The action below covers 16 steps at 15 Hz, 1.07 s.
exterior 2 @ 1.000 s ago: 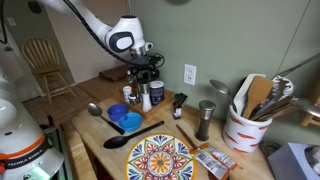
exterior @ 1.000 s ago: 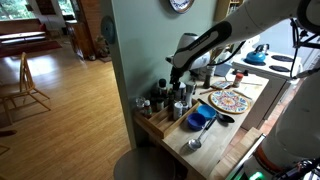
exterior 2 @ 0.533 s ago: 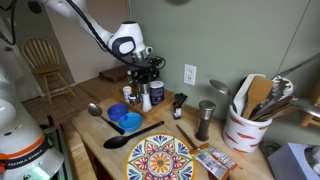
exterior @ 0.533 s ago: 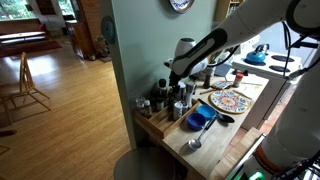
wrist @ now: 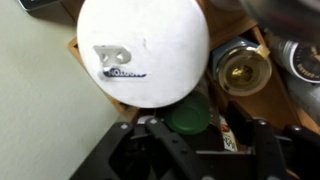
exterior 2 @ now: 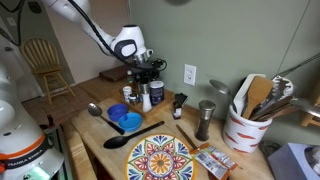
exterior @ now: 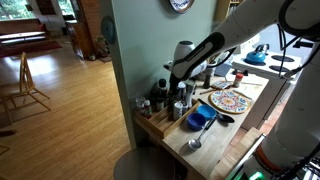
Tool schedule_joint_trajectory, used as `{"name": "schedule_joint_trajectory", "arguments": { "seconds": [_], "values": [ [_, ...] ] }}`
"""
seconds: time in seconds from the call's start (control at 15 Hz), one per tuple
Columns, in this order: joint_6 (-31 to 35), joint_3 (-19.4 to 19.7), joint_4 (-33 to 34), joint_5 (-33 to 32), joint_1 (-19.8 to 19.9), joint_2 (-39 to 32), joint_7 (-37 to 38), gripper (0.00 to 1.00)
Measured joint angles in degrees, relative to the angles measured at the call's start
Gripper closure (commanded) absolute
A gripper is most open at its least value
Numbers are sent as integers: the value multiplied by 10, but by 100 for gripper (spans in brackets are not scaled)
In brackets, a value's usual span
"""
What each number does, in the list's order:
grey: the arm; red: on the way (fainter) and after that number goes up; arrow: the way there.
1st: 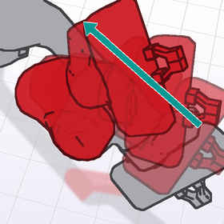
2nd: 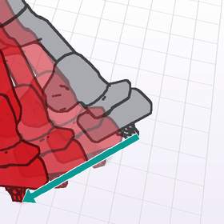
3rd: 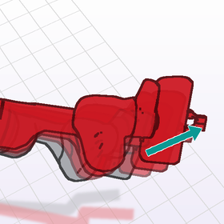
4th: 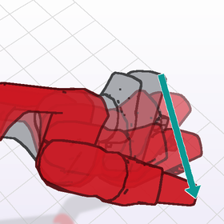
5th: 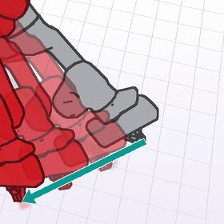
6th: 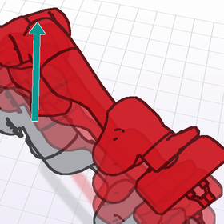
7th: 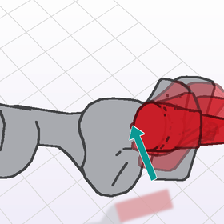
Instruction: Lift the spice shaker with the green lid and put it on the table
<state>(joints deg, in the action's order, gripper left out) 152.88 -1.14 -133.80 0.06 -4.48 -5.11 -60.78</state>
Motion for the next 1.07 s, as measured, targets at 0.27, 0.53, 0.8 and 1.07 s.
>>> {"name": "schedule_joint_trajectory", "arguments": {
  "seconds": [0.27, 0.53, 0.8, 1.07],
  "values": [
    [0, -2, 5, -17, 2, -6, 9, 27],
    [0, -2, 7, -43, 2, -10, 25, 50],
    [0, -4, 14, -61, 2, -18, 35, 76],
    [-5, -6, 20, -65, 2, -18, 37, 79]
  ]
}}
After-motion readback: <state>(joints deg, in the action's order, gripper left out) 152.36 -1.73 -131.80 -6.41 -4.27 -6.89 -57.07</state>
